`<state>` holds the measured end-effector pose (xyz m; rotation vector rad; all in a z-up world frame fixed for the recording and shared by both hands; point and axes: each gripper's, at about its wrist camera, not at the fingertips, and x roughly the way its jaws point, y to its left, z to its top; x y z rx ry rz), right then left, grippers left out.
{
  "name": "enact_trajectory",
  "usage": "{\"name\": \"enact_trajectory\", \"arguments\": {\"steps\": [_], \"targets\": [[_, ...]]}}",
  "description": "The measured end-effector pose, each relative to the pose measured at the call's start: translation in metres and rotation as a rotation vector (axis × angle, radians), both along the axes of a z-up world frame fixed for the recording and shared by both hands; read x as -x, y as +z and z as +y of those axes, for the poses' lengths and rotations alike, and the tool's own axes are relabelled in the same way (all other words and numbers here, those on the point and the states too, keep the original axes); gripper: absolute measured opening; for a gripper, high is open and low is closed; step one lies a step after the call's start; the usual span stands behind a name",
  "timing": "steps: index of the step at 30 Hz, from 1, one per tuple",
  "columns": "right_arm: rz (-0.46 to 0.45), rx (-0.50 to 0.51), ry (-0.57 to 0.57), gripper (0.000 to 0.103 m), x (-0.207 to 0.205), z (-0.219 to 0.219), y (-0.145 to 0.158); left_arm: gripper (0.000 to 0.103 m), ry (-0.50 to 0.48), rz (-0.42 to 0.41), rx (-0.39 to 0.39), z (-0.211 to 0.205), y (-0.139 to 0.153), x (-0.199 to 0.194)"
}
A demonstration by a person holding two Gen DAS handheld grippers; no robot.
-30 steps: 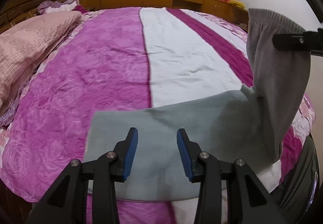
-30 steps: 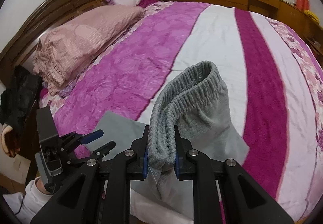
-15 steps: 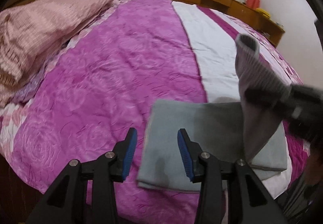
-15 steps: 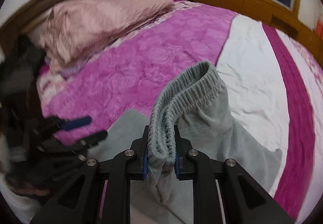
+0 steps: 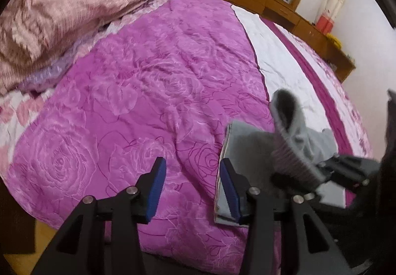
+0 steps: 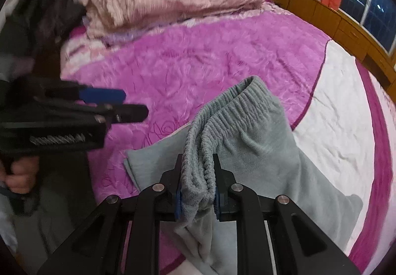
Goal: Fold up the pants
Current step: 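Carry the cuff over toward the waistband and lower it with the right gripper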
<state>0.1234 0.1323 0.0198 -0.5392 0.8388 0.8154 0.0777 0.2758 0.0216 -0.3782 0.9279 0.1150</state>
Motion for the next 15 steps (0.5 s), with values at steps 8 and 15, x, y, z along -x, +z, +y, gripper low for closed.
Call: {"name": "enact_trajectory", "arguments": {"steps": [8,15], "targets": [[0.048,0.168,0.044,0.012,0.000,0.030,-0.011,0.053,0.025,-0.024,0.092,0.016,-0.002,0.007],[0.125,0.152,0.003,0.015,-0.015,0.040,-0.026,0.053,0.009,-0.026,0.103,0.014,-0.003,0.006]]}}
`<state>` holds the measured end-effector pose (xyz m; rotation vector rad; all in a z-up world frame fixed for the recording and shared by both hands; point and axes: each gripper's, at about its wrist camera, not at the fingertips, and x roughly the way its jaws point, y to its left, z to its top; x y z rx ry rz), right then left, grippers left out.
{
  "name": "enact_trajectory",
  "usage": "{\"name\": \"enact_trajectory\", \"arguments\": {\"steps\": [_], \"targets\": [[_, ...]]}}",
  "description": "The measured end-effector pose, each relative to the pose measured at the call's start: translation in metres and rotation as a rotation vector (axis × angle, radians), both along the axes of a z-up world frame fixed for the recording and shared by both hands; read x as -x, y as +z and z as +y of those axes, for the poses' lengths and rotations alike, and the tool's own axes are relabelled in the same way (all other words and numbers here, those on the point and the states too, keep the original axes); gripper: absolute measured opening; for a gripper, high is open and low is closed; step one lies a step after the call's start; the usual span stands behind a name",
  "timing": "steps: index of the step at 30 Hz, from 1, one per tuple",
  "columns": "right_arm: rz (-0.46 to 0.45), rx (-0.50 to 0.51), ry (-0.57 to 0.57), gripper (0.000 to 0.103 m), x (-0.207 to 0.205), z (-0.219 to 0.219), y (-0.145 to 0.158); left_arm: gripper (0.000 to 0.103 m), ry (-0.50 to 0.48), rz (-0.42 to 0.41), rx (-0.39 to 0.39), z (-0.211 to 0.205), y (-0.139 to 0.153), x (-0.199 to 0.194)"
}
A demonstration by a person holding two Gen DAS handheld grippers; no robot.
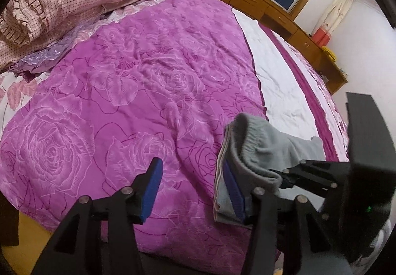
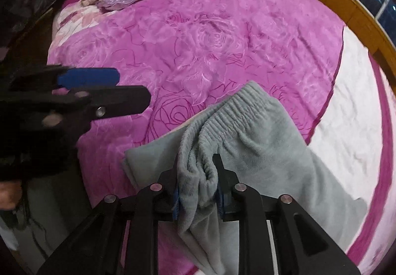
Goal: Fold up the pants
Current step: 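Carry the cuff over toward the waistband and lower it with the right gripper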
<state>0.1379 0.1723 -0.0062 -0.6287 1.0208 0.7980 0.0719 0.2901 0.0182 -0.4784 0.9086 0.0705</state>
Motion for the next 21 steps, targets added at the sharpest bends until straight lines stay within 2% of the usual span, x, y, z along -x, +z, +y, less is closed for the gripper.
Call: {"name": "enact_trajectory", "arguments": {"steps": [5,8,14,18,21], "targets": [[0.036,-0.041,-0.020,0.018,-0.004,0.002,0.004,0.053,0.009,-0.001,0.010,0.001,0.000,0.001],[0.124,-0.123,-0.036,0.028,-0.013,-0.006,0.005,0.053,0.012,-0.006,0.010,0.002,0.000,0.002],[0.286,-0.297,-0.084,0.029,-0.025,-0.031,0.010,0.054,0.017,-0.003,0.009,0.002,0.000,0.003],[0.303,-0.315,-0.097,0.033,-0.021,-0.025,0.003,0.054,0.010,0.000,-0.006,-0.001,0.001,0.001],[0.261,-0.275,-0.064,0.033,-0.010,-0.014,0.000,0.054,0.015,0.005,-0.002,-0.001,0.001,0.001]]}}
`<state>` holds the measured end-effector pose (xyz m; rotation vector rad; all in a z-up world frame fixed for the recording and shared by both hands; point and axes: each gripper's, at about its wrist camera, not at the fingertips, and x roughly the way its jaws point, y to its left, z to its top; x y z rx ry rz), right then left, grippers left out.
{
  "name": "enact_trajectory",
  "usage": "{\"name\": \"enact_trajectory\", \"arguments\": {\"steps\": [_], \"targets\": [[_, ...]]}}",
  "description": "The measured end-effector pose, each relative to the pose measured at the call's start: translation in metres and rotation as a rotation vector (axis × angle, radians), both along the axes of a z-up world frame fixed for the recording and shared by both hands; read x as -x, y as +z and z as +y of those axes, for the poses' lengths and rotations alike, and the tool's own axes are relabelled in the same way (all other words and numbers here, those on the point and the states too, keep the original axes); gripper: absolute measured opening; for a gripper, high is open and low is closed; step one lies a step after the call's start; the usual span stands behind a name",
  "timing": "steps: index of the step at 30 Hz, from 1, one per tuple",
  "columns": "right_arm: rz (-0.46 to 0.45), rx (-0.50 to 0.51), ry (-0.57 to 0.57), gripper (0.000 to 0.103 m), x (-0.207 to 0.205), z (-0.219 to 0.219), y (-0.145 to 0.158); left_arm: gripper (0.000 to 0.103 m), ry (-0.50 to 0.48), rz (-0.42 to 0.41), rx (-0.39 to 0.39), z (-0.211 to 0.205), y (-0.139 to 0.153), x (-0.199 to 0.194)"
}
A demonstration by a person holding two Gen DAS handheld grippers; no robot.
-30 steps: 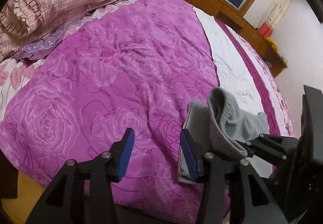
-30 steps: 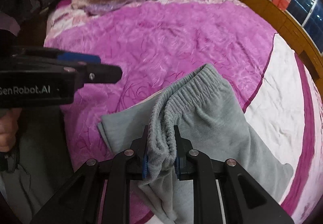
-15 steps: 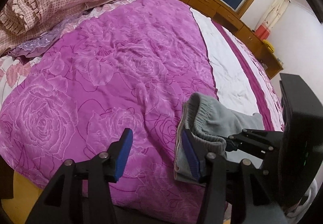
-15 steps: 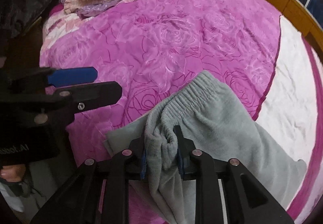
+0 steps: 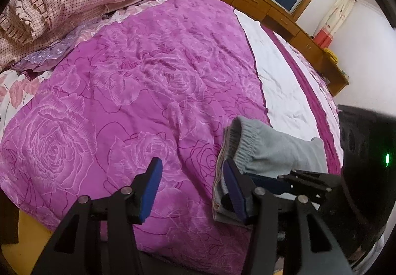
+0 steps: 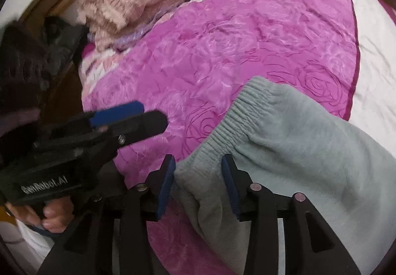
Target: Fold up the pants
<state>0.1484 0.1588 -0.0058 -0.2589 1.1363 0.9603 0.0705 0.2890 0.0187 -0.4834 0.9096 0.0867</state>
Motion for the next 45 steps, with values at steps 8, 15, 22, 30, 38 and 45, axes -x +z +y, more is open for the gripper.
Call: {"name": "enact_trajectory", "arguments": {"steps": [8,15,22,30,38,45], "targets": [[0.051,-0.170,-0.063,0.037,-0.013,-0.029,0.022,0.055,0.016,-0.002,-0.023,0.001,0.004,0.002],[0.057,-0.233,-0.184,0.060,-0.032,-0.076,0.050,0.055,-0.014,-0.033,-0.074,-0.021,0.026,0.001],[0.015,-0.190,-0.281,0.060,-0.038,-0.145,0.063,0.055,-0.144,-0.083,-0.110,-0.086,0.048,-0.019],[0.026,-0.108,-0.268,0.055,-0.044,-0.217,0.038,0.054,-0.236,-0.061,-0.234,-0.153,0.015,-0.047],[0.086,-0.028,-0.121,0.013,-0.026,-0.252,0.007,0.018,-0.177,0.070,-0.329,-0.137,-0.023,-0.055],[0.069,0.111,-0.039,0.008,-0.016,-0.253,-0.014,0.018,-0.182,0.045,-0.392,-0.159,-0.008,-0.051]]}}
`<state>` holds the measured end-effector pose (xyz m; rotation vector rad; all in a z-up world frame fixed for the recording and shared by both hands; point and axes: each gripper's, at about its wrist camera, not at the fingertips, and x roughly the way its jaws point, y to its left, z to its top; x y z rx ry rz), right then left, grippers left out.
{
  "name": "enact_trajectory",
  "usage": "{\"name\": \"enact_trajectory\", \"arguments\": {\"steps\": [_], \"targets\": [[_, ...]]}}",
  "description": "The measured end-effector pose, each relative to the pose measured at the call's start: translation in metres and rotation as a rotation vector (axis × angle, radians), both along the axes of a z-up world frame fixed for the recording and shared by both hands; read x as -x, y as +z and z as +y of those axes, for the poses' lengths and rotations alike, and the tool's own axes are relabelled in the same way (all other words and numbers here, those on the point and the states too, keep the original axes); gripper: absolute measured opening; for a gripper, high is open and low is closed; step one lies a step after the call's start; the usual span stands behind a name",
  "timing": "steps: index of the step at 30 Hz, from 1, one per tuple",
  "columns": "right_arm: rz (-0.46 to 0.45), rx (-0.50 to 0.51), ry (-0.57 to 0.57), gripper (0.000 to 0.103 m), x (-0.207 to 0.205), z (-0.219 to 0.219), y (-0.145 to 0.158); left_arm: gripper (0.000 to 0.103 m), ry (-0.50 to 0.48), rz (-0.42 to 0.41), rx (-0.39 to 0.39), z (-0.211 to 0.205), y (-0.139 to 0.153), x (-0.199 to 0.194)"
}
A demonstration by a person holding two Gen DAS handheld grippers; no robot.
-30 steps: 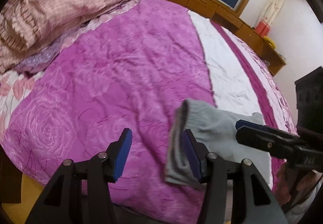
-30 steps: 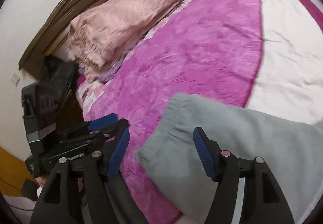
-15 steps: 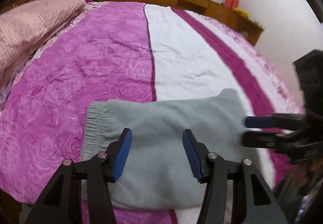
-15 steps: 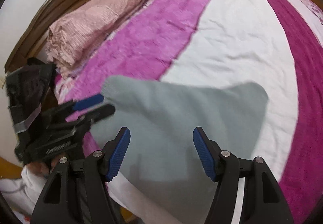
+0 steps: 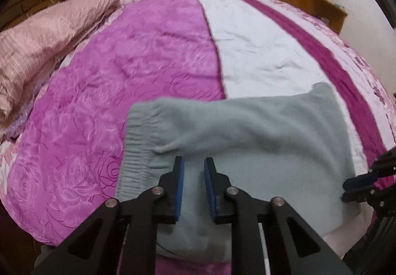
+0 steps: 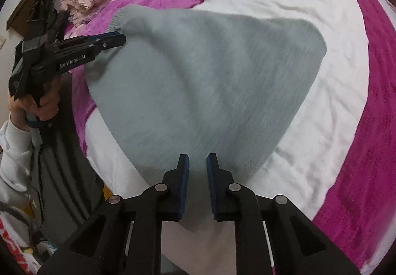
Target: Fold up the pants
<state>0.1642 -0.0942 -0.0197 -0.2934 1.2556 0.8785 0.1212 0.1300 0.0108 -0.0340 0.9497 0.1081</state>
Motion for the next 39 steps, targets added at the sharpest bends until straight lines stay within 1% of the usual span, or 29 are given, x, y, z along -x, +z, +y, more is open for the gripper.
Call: {"name": "enact_trajectory", "arguments": {"steps": [5,10,12,13,15,16,19,21,23,25,26,27,31,33,36,39], "targets": [[-0.025,-0.032,0.019,0.008,0.000,-0.007,0.025,0.018,-0.027,-0.041,0.012,-0.013,0.019,0.002],[-0.026,-0.056,-0.010,0.009,-0.011,-0.013,0.041,0.017,-0.050,-0.042,0.045,-0.025,0.023,0.001],[-0.034,-0.063,-0.016,0.008,-0.011,-0.013,0.044,0.016,-0.062,-0.046,0.040,-0.031,0.023,-0.002],[-0.047,-0.064,-0.023,0.008,-0.010,-0.013,0.044,0.016,-0.068,-0.049,0.036,-0.034,0.023,-0.003],[-0.098,-0.059,-0.051,0.002,-0.010,-0.012,0.046,0.014,-0.079,-0.050,0.036,-0.039,0.022,-0.010],[-0.116,-0.060,-0.065,0.000,-0.011,-0.012,0.045,0.013,-0.083,-0.052,0.039,-0.041,0.022,-0.013],[-0.110,-0.091,-0.088,0.000,-0.023,-0.010,0.043,0.011,-0.088,-0.050,0.040,-0.043,0.017,-0.026],[-0.109,-0.102,-0.102,0.000,-0.033,-0.008,0.037,0.011,-0.074,-0.042,0.033,-0.041,0.009,-0.033],[-0.097,-0.107,-0.117,0.000,-0.044,-0.007,0.027,0.010,-0.053,-0.011,0.031,-0.036,-0.005,-0.039],[-0.063,-0.072,-0.117,0.000,-0.052,-0.005,0.009,0.009,-0.039,0.033,0.050,-0.028,-0.022,-0.044],[-0.053,-0.025,-0.104,0.000,-0.054,-0.003,-0.004,0.009,-0.040,0.049,0.074,-0.025,-0.029,-0.046],[-0.047,-0.018,-0.093,0.000,-0.055,-0.002,-0.011,0.009,-0.041,0.047,0.079,-0.023,-0.030,-0.045],[-0.038,-0.028,-0.095,0.000,-0.057,-0.004,-0.006,0.007,-0.030,0.049,0.085,-0.023,-0.020,-0.048],[-0.059,-0.018,-0.090,0.000,-0.057,-0.004,0.003,0.007,-0.032,0.035,0.093,-0.024,-0.012,-0.047],[-0.091,-0.023,-0.080,0.000,-0.057,-0.003,0.015,0.004,-0.054,0.001,0.116,-0.030,0.001,-0.044],[-0.094,-0.043,-0.097,0.000,-0.065,-0.002,0.020,0.002,-0.082,0.003,0.107,-0.040,0.001,-0.050]]}}
